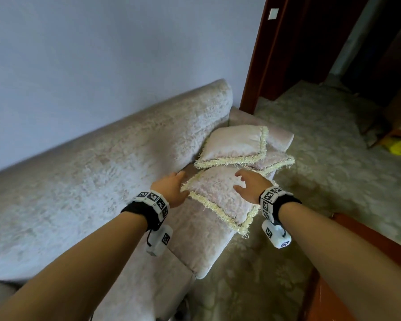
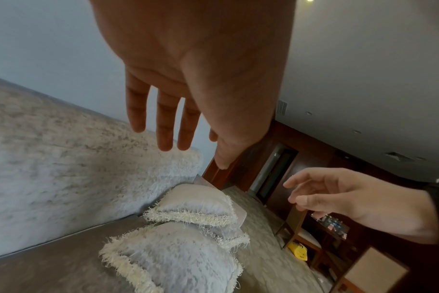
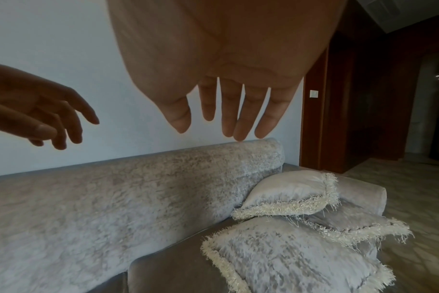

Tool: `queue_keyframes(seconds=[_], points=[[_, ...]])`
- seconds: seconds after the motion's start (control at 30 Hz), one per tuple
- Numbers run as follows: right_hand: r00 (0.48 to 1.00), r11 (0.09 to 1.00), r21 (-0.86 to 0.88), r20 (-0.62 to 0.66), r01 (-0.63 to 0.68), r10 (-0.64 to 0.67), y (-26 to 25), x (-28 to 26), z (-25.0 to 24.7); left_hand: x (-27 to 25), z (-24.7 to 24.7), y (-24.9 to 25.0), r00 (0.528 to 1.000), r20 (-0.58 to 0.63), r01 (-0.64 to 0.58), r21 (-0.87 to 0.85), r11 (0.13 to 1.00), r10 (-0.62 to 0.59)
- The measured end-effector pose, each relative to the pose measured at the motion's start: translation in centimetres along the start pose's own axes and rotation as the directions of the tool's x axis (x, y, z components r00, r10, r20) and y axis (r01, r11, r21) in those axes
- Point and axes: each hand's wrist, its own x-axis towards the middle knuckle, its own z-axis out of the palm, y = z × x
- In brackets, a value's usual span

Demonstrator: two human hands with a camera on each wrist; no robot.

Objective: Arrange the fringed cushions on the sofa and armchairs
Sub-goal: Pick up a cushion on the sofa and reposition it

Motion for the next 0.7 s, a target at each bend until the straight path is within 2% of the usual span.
queue_keyframes(seconds=[0.2,0.43,0.57,0.7], points=[[0.998,0.998,-0.005,0.008,-0.066,0.066,1.8,7.7,-2.7,11.8,-0.3,0.3,0.994,0.076,-0.074,-0.08,0.994,0.08],[0.991,0.992,-0.007,-0.03,-0.13,0.129,7.2,14.3,-6.3,23.0,1.1,3.6,0.976,0.15,-0.135,-0.136,0.981,0.155],[0.988,0.988,-0.019,0.002,-0.153,0.153,11.8,18.8,-7.2,28.3,3.5,5.4,0.978,0.164,-0.104,-0.162,0.981,0.131],[0.987,0.99,-0.027,0.085,-0.136,0.138,17.0,24.0,-6.6,32.6,7.2,7.0,0.975,0.214,-0.016,-0.174,0.985,0.054]])
